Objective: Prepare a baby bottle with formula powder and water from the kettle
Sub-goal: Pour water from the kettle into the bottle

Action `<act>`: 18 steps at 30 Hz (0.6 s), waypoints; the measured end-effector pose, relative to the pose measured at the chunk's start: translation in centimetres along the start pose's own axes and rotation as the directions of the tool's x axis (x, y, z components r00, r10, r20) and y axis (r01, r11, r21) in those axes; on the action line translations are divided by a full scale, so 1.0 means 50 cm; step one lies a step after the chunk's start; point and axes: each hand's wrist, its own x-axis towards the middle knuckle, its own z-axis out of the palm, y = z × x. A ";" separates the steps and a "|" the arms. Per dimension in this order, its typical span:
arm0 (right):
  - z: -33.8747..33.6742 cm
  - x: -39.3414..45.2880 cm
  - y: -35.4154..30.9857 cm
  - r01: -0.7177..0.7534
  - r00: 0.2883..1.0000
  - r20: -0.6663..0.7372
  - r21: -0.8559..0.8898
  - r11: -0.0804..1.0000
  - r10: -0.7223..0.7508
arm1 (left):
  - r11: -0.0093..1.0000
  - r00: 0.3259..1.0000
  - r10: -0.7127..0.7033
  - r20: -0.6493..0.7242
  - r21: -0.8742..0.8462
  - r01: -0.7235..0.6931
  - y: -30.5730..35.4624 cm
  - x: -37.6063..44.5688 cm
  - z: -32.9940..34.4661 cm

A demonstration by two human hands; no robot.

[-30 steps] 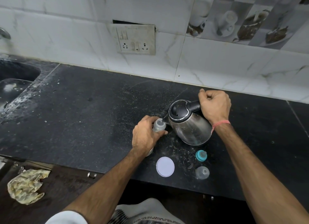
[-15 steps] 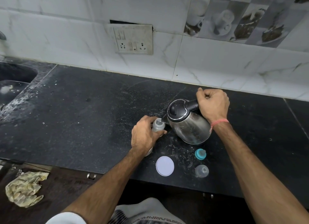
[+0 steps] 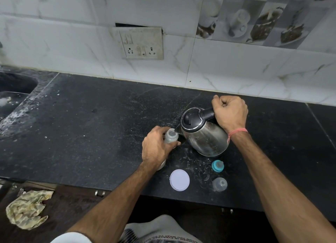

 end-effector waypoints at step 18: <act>0.002 0.006 -0.004 0.011 1.000 0.011 -0.020 1.000 -0.011 | 1.000 1.000 -0.001 -0.001 0.008 0.001 -0.001 -0.001 -0.001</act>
